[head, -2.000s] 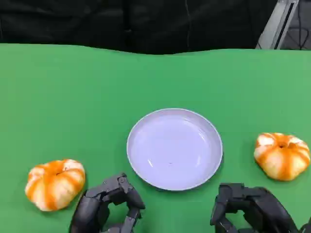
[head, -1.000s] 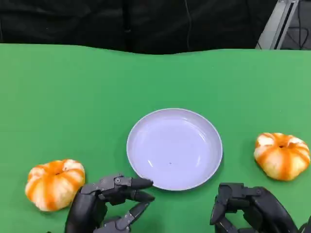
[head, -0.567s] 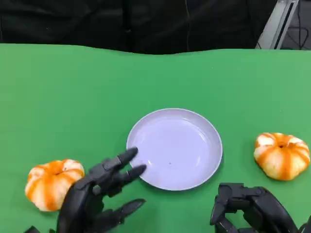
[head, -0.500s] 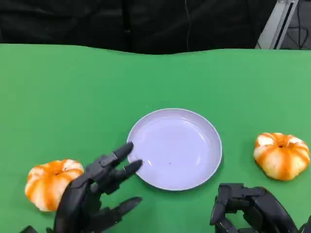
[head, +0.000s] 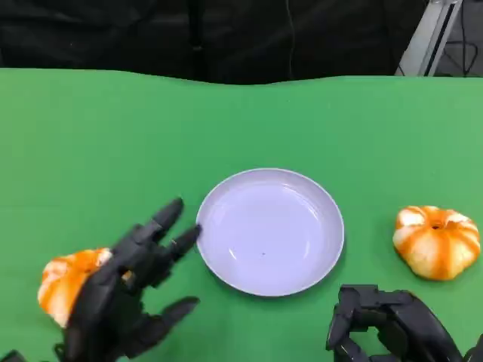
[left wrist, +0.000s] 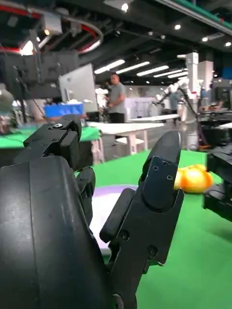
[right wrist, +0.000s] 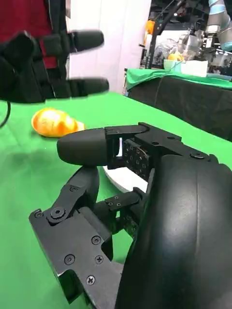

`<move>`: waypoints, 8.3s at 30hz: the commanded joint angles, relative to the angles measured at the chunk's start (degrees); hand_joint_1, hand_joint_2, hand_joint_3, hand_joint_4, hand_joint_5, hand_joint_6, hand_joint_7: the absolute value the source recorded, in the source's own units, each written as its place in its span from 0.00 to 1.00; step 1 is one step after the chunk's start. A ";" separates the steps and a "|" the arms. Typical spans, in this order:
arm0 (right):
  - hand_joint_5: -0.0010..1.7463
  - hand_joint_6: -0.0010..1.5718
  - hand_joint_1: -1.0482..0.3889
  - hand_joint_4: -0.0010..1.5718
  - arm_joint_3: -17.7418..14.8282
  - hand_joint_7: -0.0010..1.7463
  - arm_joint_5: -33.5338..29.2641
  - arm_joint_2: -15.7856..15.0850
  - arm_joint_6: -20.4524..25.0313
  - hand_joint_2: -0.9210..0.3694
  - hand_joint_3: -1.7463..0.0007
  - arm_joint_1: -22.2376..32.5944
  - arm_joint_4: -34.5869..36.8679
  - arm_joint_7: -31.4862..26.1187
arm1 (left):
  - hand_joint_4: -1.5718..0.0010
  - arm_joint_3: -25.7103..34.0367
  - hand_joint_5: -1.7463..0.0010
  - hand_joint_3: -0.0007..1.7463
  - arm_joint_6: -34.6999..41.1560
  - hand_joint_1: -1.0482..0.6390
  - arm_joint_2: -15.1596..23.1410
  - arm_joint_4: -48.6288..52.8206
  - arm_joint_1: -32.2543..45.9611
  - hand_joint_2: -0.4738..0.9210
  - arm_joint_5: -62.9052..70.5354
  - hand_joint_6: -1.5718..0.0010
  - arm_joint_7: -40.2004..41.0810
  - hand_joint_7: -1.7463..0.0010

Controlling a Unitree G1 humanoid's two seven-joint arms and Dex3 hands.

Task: Grasp the bread from the table and place it into the plate.

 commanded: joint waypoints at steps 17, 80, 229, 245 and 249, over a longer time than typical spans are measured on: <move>0.90 0.54 0.65 0.53 -0.70 0.73 0.58 -0.72 0.11 0.28 0.39 0.00 -0.23 0.17 | 0.79 4.63 1.00 0.13 0.17 0.22 3.61 -4.90 0.84 1.00 3.54 0.81 3.77 1.00; 0.90 0.54 0.65 0.53 -0.56 0.74 -0.14 -0.86 0.42 0.27 0.40 0.57 -1.37 -0.32 | 0.70 -1.28 0.99 0.17 24.44 0.04 25.79 -5.20 -0.15 1.00 50.26 0.69 28.34 0.99; 0.89 0.54 0.65 0.53 -0.17 0.73 -1.32 0.40 -1.35 0.27 0.41 -0.28 1.06 -1.18 | 0.69 -11.72 0.00 0.00 33.26 0.59 21.89 -24.96 -8.40 0.92 57.32 0.63 33.75 0.17; 0.87 0.56 0.62 0.55 0.37 0.70 -3.34 1.12 -2.45 0.30 0.37 -0.86 2.04 -2.84 | 0.69 -20.30 0.01 0.00 31.18 0.57 13.01 -11.88 -21.01 0.92 56.36 0.61 31.63 0.21; 0.87 0.57 0.62 0.55 0.48 0.69 -3.35 1.32 -2.35 0.31 0.36 -0.88 2.08 -2.96 | 0.70 -21.23 0.00 0.00 30.44 0.59 12.09 -8.80 -23.12 0.92 56.32 0.62 31.52 0.21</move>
